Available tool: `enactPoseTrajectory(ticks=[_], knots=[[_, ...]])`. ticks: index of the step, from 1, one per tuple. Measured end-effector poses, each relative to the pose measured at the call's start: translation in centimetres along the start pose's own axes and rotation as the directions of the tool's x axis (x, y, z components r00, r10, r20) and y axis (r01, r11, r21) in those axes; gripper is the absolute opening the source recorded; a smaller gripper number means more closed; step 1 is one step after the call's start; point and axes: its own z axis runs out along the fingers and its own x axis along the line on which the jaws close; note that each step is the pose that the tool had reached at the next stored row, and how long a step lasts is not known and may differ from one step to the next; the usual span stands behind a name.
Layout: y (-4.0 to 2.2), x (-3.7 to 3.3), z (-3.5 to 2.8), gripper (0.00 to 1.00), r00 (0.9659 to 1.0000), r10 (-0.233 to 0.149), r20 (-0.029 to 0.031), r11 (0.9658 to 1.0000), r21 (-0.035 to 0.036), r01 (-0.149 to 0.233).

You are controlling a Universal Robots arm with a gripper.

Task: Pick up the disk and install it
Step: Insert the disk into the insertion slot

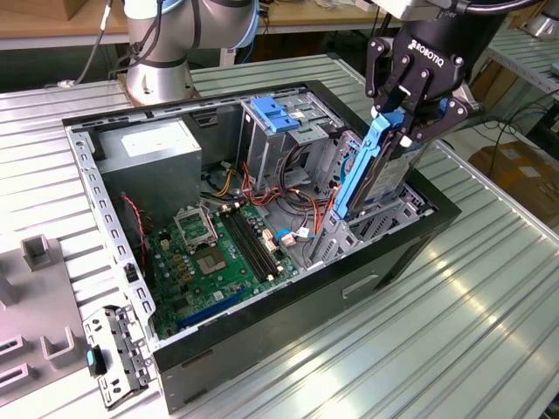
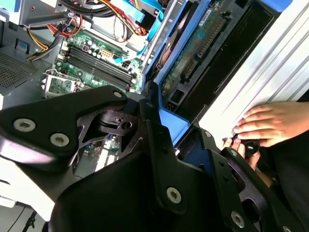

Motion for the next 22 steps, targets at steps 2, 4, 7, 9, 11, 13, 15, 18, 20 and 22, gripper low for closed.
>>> enactPoseTrajectory(ticks=[2, 4, 7, 9, 11, 13, 15, 18, 20, 22], knots=[[0.0, 0.0, 0.13, 0.37, 1.0, 0.0, 0.0, 1.0, 0.0, 0.0], [0.0, 0.0, 0.14, 0.37, 1.0, 0.0, -0.0001, 1.0, 0.0, 0.0], [0.0, 0.0, 0.15, 0.38, 1.0, 0.0, -0.0001, 1.0, 0.0, 0.0], [0.0, -0.01, 0.2, 0.38, 1.0, 0.0, 0.0002, 1.0, 0.0, 0.0], [0.0, 0.0, 0.55, 0.45, 1.0, 0.0, 0.0003, 1.0, 0.0, 0.0], [0.01, -0.02, 0.96, 0.45, 1.0, 0.0, 0.0, 1.0, 0.0, 0.0], [0.02, -0.03, 1.62, 0.45, 1.0, 0.0, 0.0001, 1.0, 0.0, 0.0], [0.02, -0.04, 2.18, 0.45, 1.0, 0.0, 0.0001, 1.0, 0.0, 0.0], [0.02, -0.05, 2.65, 0.45, 1.0, 0.0, 0.0, 1.0, 0.0, 0.0], [0.03, -0.06, 3.15, 0.43, 1.0, 0.0, 0.0, 1.0, 0.0, 0.0]])
